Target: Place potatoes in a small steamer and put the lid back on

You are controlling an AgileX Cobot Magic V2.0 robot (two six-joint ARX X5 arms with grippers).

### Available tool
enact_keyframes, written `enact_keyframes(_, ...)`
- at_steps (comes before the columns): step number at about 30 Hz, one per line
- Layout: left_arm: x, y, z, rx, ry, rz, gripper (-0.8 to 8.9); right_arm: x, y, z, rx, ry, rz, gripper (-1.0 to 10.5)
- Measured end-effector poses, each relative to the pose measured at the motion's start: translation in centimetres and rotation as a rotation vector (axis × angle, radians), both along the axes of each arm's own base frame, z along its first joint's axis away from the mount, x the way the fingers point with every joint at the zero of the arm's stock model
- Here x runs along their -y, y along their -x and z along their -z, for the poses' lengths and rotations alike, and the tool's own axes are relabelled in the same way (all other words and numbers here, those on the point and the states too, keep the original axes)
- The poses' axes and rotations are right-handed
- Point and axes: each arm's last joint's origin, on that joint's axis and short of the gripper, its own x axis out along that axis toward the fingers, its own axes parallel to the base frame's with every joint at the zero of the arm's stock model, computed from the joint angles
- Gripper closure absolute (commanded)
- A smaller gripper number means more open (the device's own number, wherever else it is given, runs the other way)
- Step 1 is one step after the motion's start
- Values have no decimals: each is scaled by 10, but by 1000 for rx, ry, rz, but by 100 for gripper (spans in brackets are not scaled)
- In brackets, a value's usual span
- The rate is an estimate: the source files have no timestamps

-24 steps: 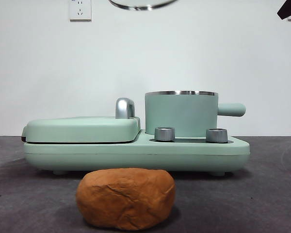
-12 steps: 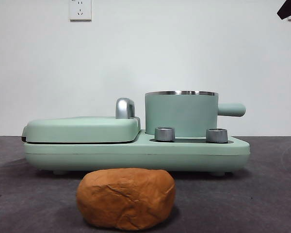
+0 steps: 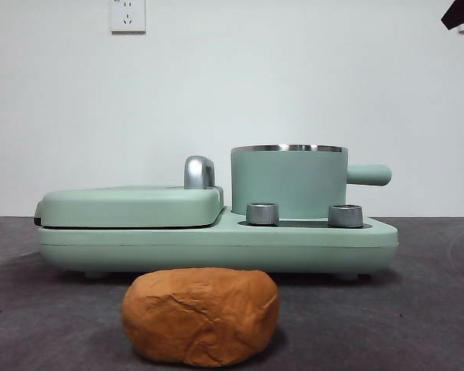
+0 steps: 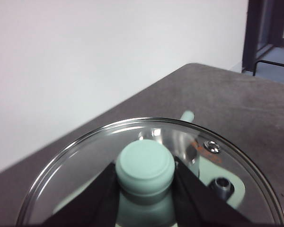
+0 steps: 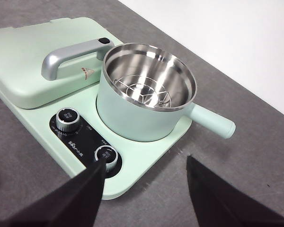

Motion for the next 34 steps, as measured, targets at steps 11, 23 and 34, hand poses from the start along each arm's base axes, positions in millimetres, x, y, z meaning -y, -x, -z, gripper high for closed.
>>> enact_keyframes(11, -35, 61, 50, -95, 47, -163, 798, -10, -1, 1, -87, -2, -61, 665)
enact_keyframes(23, -47, 80, 57, -122, 29, -240, 798, -82, -30, 8, -308, 107, -356, 501)
enact_keyframes(34, -47, 80, 57, -125, 27, -242, 798, -172, -13, 71, -446, 392, -568, 500)
